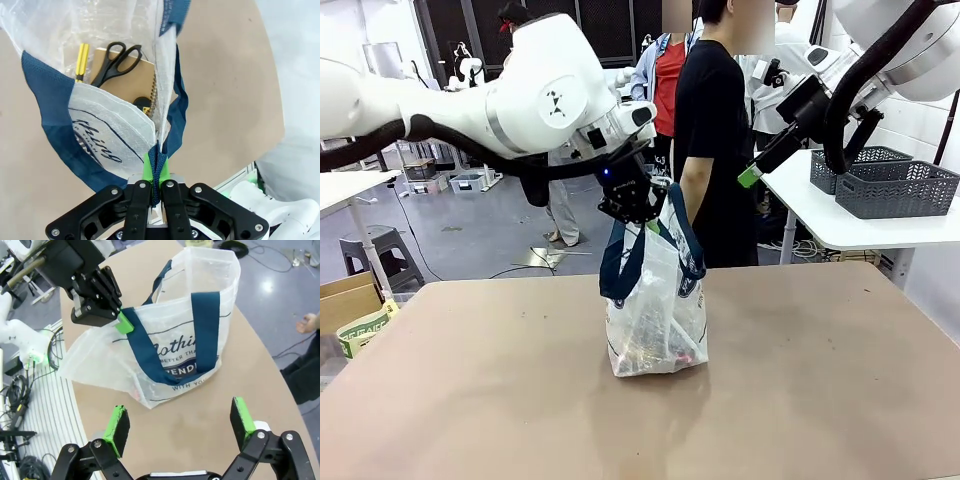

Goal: Transfer purchased items from the store into the shopping bag.
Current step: Move the Reusable shopping bag to the right side of the table.

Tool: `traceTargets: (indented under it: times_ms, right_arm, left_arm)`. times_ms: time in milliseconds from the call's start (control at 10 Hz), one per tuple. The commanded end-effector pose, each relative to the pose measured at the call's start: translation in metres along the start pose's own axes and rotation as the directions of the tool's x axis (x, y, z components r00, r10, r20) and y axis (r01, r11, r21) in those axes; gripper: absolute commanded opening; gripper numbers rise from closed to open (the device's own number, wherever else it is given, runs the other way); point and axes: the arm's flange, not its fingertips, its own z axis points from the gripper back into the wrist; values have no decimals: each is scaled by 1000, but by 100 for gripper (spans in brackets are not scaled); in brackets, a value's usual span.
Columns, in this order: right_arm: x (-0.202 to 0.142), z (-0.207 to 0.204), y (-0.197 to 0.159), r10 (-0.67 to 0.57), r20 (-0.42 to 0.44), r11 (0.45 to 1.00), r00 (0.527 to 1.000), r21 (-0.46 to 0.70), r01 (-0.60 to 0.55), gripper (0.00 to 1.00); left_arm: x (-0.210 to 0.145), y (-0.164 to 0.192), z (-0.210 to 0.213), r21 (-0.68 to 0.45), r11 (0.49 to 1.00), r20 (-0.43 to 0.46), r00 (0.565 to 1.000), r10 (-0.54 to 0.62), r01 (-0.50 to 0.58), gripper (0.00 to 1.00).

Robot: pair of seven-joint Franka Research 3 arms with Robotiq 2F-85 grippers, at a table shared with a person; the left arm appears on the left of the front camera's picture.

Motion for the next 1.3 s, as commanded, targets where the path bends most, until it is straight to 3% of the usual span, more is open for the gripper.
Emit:
traceTargets:
  times_ms: [0,500,900,1200]
  right_arm:
    - [-1,-2,0,6,-3,1000,1000,6,-6,100]
    - [-1,-2,0,6,-3,1000,1000,6,-6,100]
    - [-1,-2,0,6,-3,1000,1000,6,-6,100]
    - [-1,-2,0,6,-3,1000,1000,6,-6,100]
  left_arm:
    - [31,-22,39,76,996,-14,999,-44,45,0]
    - [40,-2,141,222,968,-18,993,-118,119,0]
    - [-13,54,229,315,946,-3,997,-80,77,0]
    - [-51,115,277,354,935,52,998,-44,23,0]
